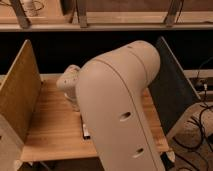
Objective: Knock the bottle over
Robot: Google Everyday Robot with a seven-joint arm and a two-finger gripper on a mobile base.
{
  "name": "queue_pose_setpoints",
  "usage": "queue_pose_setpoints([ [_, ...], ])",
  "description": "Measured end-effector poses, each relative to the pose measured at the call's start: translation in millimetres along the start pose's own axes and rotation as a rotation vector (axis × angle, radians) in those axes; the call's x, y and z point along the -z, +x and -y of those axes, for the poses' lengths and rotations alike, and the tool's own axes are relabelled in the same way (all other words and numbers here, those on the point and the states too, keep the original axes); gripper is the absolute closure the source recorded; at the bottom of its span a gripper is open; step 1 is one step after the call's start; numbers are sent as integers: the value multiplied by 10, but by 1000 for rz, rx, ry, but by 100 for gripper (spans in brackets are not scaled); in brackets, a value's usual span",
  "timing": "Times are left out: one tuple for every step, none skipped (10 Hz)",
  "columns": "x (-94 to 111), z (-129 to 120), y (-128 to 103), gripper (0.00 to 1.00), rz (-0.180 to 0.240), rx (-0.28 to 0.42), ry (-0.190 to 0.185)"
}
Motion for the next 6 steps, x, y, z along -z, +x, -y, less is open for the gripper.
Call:
queue_pose_setpoints([
  [9,-8,-85,100,23,25,1],
  [40,36,-124,100,44,38,11],
  [73,82,-126,100,55,40,21],
  [130,165,-97,100,66,34,37],
  [215,289,-20,100,78,7,60],
  [314,420,83,100,91,-32,81],
])
